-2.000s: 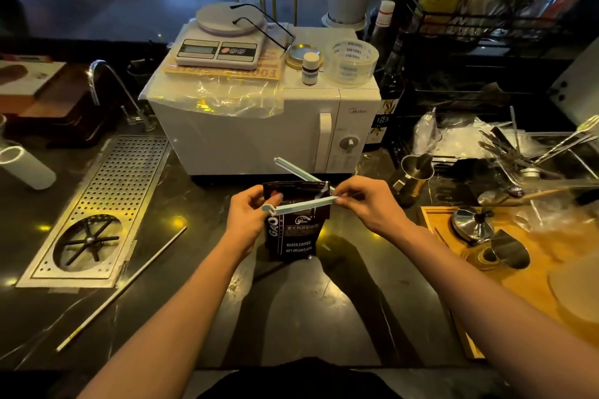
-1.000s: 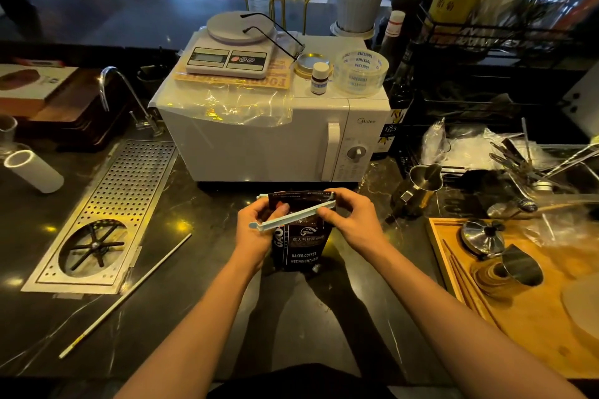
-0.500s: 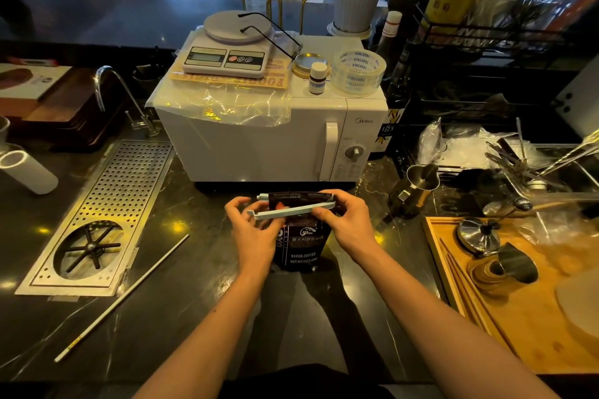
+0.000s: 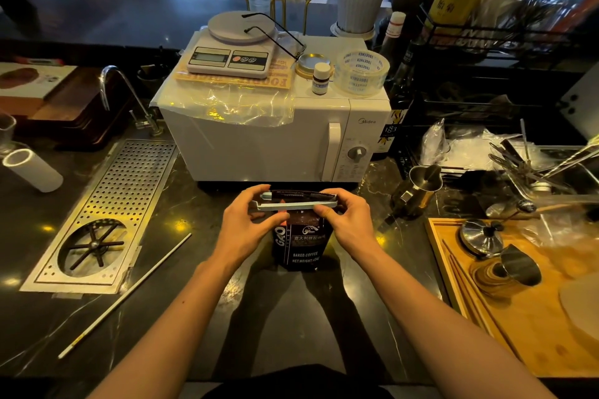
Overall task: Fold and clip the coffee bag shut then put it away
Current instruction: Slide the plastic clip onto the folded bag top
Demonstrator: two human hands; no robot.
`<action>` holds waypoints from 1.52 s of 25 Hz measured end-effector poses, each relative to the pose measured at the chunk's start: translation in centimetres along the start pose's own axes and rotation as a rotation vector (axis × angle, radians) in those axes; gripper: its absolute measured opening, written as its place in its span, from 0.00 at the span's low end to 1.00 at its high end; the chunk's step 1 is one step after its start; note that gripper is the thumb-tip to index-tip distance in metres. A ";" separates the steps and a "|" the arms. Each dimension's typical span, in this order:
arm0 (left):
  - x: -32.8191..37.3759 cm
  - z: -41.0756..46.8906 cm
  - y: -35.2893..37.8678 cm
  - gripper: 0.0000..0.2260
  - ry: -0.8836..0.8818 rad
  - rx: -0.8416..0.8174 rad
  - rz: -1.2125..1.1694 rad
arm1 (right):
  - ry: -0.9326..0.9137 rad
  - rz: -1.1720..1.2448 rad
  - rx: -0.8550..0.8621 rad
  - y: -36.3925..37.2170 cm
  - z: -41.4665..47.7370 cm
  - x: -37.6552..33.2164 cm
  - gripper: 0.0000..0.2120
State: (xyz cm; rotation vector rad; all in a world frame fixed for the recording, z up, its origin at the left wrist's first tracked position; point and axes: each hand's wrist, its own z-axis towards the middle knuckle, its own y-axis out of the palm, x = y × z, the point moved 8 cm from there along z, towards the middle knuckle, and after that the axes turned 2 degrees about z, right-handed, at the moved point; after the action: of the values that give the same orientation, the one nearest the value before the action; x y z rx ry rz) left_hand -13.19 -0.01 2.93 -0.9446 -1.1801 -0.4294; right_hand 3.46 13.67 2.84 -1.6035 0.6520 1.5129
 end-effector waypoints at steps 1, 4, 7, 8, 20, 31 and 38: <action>0.2 0.2 -0.1 0.23 -0.008 0.016 -0.036 | 0.002 -0.001 0.001 0.0 0.0 0.0 0.10; 0.0 0.8 -0.7 0.15 -0.033 0.047 -0.061 | 0.013 0.004 -0.005 0.0 -0.1 0.1 0.10; 0.0 1.0 -0.9 0.14 -0.016 0.002 -0.053 | 0.021 0.017 -0.009 0.0 -0.1 0.1 0.10; -0.1 1.0 -1.1 0.15 -0.011 -0.017 -0.052 | 0.022 0.022 -0.010 0.0 -0.1 0.2 0.10; 0.0 1.8 -2.1 0.08 0.035 -0.094 0.162 | 0.022 0.018 -0.028 0.1 0.1 0.3 0.10; 0.1 2.5 -1.7 0.05 0.068 -0.169 0.098 | 0.013 0.003 -0.049 0.2 0.2 0.2 0.10; 3.6 3.2 -0.2 0.10 0.430 -0.541 0.822 | -0.089 -0.227 -0.133 0.0 0.4 -1.2 0.08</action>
State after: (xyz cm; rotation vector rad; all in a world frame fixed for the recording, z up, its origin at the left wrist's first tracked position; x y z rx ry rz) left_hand -13.91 3.03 6.58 -1.6055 -0.2139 -0.2544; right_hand 3.05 13.76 4.02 -1.6380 0.3142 1.4735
